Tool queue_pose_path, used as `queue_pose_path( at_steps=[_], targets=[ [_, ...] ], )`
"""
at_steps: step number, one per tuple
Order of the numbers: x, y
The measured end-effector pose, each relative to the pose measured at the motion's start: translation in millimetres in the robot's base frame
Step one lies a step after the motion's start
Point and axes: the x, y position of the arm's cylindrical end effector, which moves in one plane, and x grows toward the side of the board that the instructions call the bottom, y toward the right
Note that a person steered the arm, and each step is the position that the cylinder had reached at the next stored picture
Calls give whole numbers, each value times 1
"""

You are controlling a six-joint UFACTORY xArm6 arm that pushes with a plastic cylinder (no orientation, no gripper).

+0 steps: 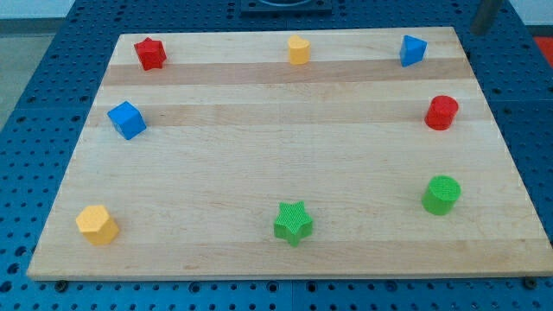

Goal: Place the blue triangle and yellow heart in a horizontal line

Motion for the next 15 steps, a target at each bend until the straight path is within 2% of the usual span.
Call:
queue_pose_path(
  at_steps=[2,4,5,6,7,9,11,12,13,15],
  targets=[
    [0,-11],
    [7,-88],
    [57,-89],
    [62,-93],
    [86,-131],
    [88,-158],
    [50,-138],
    [48,-138],
    [47,-150],
    [48,-217]
  ],
)
